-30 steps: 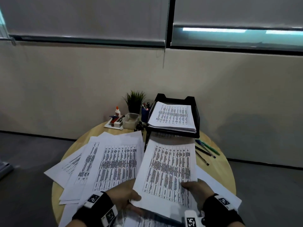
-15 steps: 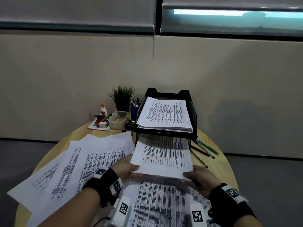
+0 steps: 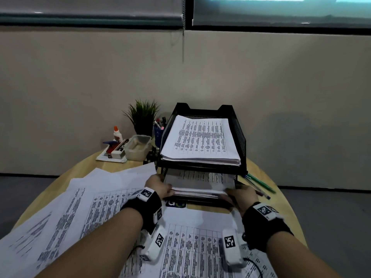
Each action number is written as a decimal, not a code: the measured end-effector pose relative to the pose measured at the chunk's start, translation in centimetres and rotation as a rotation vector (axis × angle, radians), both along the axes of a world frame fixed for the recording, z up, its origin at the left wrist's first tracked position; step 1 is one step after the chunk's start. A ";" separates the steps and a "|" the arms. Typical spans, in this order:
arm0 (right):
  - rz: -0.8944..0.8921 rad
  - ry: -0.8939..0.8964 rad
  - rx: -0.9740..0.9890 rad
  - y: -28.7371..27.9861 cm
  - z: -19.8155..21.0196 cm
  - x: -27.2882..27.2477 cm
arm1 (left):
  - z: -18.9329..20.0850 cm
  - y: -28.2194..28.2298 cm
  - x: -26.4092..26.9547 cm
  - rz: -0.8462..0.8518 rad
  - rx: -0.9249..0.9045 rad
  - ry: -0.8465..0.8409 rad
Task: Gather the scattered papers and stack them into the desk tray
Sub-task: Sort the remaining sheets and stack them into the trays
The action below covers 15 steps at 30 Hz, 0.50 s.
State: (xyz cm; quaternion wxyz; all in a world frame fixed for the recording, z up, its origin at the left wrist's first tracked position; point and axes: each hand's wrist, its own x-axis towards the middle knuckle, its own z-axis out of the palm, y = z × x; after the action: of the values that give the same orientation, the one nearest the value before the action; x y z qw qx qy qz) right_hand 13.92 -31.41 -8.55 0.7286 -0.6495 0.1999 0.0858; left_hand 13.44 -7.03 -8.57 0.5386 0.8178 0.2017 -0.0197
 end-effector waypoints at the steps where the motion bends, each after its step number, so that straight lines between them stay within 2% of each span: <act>1: -0.002 0.018 -0.049 0.0 -0.1 0.1 | -0.3 0.0 0.1 0.033 0.040 0.013; 5: 0.009 0.067 -0.248 -0.3 -0.1 -0.1 | -1.1 0.3 0.4 0.106 -0.045 0.051; 8: 0.076 0.075 -0.380 -0.8 0.6 -1.5 | -0.4 0.4 -1.3 0.120 0.019 0.043; 12: 0.106 0.051 -0.384 -1.4 1.4 -4.8 | 0.2 0.7 -5.1 0.111 0.019 0.046; 15: 0.154 0.070 -0.378 -1.8 1.3 -8.5 | 0.0 0.8 -8.7 0.019 0.175 0.043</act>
State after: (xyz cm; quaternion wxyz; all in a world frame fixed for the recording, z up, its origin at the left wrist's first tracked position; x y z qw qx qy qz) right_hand 5.40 -33.20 -7.28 0.5775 -0.7847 0.1874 0.1248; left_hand 4.76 -6.20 -8.58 0.4609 0.8592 0.2219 -0.0143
